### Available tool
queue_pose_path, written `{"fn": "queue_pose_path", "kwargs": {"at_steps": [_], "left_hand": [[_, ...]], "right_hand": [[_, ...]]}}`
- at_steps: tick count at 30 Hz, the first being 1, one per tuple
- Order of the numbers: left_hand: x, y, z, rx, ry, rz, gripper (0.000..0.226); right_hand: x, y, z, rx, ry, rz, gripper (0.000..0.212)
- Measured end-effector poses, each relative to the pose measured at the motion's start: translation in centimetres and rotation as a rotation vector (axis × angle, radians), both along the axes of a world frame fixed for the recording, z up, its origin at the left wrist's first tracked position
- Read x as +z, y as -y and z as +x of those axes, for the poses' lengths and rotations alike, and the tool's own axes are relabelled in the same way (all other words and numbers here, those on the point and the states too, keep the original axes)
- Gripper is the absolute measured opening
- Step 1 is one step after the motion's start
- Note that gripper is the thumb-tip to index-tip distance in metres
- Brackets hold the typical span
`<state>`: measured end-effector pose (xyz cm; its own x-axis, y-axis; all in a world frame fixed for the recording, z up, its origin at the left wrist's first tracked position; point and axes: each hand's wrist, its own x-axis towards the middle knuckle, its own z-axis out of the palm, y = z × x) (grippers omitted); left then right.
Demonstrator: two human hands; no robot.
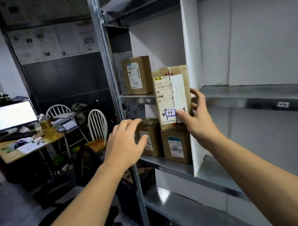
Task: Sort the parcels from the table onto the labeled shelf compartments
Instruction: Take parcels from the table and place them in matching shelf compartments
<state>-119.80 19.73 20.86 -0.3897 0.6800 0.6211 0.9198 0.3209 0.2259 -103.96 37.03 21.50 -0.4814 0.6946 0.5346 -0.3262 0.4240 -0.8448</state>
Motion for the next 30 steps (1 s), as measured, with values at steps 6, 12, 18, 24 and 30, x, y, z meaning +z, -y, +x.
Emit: {"fn": "queue_pose_path", "kwargs": {"at_steps": [6,12,18,24,30], "left_hand": [[0.8,-6.3,-8.2,-0.089,-0.014,0.059,0.054],[2.7,-13.9,-16.4,-0.191,-0.081,0.032,0.055],[4.0,-20.3,-22.2,-0.331,-0.114,0.06,0.056],[3.0,-24.2,-25.7,-0.429,-0.082,0.047,0.054],[2.2,-27.1,-26.1,-0.499,-0.14,0.042,0.054]], "right_hand": [[1.3,-4.6,-7.4,-0.105,-0.012,0.072,0.07],[4.1,-9.2,-14.0,-0.288,-0.023,0.107,0.065],[7.2,-12.9,-18.8,-0.47,-0.098,0.138,0.061],[5.1,-15.2,-21.1,-0.661,0.097,0.063,0.069],[5.8,-16.8,-21.3,-0.721,0.334,0.057,0.082]]}}
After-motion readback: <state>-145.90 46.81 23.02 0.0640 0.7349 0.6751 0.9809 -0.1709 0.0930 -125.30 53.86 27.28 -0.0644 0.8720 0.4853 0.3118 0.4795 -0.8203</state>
